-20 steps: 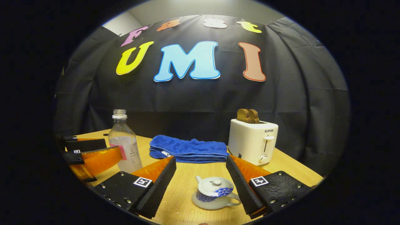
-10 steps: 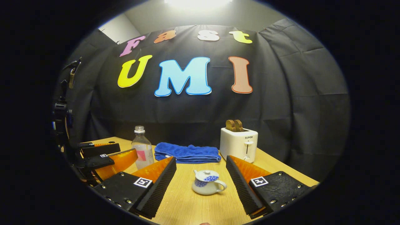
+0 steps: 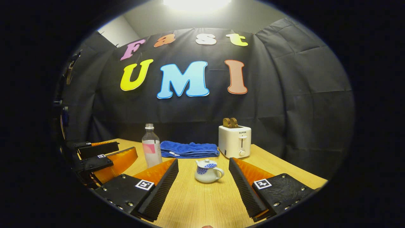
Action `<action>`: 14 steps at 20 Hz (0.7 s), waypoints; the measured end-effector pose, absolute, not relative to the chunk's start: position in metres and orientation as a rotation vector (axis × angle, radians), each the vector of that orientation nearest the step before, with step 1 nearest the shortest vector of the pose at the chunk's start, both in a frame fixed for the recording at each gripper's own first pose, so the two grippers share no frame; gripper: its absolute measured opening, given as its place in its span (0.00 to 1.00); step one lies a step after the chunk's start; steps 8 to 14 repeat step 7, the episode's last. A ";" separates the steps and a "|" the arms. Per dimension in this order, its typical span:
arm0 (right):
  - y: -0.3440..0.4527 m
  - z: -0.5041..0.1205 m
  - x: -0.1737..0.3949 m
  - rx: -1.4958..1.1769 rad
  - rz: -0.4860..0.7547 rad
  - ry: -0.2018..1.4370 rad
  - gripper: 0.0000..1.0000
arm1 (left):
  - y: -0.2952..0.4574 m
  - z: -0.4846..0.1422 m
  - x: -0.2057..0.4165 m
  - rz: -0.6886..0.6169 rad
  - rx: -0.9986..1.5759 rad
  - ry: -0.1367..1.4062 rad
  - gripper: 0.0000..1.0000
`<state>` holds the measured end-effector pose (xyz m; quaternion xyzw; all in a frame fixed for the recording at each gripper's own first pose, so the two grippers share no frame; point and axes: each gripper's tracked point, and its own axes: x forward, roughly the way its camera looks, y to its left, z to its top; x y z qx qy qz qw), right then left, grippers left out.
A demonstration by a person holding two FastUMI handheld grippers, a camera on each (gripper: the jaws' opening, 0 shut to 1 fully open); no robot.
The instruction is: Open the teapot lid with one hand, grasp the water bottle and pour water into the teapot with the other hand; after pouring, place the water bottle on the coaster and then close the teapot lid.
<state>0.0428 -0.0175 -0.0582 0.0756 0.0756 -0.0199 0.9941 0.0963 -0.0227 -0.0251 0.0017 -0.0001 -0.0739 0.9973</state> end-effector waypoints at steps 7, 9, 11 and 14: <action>0.015 -0.061 0.018 0.170 0.031 0.146 0.99 | -0.038 -0.037 0.055 -0.157 0.003 -0.002 1.00; 0.015 -0.061 0.018 0.170 0.031 0.146 0.99 | -0.038 -0.037 0.055 -0.157 0.003 -0.002 1.00; 0.015 -0.061 0.018 0.170 0.031 0.146 0.99 | -0.038 -0.037 0.055 -0.157 0.003 -0.002 1.00; 0.015 -0.061 0.018 0.170 0.031 0.146 0.99 | -0.038 -0.037 0.055 -0.157 0.003 -0.002 1.00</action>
